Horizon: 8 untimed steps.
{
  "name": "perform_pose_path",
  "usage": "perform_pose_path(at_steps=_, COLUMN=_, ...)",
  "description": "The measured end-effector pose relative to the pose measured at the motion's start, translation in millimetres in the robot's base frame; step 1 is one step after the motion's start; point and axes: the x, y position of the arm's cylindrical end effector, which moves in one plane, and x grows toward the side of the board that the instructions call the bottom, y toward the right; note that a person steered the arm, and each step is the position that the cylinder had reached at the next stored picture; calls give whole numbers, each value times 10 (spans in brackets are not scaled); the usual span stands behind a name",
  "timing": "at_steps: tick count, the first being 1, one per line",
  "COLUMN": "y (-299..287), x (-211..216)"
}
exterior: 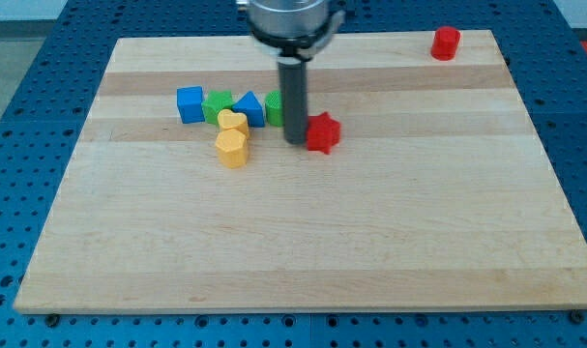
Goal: Slide the red star to the bottom left side of the red circle
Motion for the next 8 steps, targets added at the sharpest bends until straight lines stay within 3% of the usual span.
perform_pose_path(at_steps=1, y=313, x=9)
perform_pose_path(at_steps=3, y=364, x=591)
perform_pose_path(at_steps=4, y=502, x=447)
perform_pose_path(at_steps=6, y=871, x=-540)
perform_pose_path(at_steps=7, y=1334, x=-837)
perform_pose_path(at_steps=8, y=1444, x=-1049)
